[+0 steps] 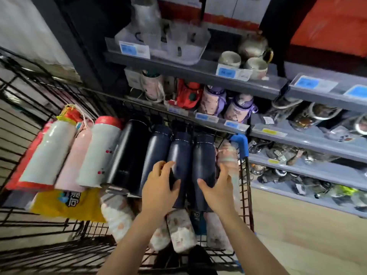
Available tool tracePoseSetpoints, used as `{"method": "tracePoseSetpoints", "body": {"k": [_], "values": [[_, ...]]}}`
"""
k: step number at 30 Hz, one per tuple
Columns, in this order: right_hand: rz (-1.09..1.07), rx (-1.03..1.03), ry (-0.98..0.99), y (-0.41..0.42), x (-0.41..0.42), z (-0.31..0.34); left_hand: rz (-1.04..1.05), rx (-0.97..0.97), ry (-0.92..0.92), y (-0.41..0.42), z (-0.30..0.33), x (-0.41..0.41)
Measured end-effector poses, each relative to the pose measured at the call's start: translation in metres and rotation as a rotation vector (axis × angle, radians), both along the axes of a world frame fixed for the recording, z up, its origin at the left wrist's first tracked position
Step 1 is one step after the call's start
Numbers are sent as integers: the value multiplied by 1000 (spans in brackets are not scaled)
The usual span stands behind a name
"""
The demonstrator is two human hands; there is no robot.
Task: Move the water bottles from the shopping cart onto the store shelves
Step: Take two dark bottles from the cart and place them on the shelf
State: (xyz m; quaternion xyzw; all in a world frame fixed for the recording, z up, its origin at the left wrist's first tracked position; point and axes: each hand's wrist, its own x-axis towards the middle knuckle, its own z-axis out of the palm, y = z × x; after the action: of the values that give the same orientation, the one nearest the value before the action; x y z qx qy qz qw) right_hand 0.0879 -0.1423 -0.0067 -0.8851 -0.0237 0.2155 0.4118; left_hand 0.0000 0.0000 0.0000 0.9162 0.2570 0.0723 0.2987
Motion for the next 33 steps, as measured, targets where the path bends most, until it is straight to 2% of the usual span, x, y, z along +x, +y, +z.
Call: {"method": "tracePoseSetpoints", "body": {"k": [3,9,18,25,28,33], "values": [[11,-135,-98,19,-4,-6,-44,44,40,3,-3,2],[-27,-319,-164,37,-13,-19,-139,42,130,3,-4,-8],[-20,-285,-160,39,-15,-13,-184,49,156,4,-1,-7],[152,-459,-95,37,-9,-7,-166,109,227,-4,2,-2],[132,-381,-59,35,-5,-6,-161,144,232,-7,1,-1],[36,-82,-63,8,-7,4,-110,147,157,-10,-8,-1]]}}
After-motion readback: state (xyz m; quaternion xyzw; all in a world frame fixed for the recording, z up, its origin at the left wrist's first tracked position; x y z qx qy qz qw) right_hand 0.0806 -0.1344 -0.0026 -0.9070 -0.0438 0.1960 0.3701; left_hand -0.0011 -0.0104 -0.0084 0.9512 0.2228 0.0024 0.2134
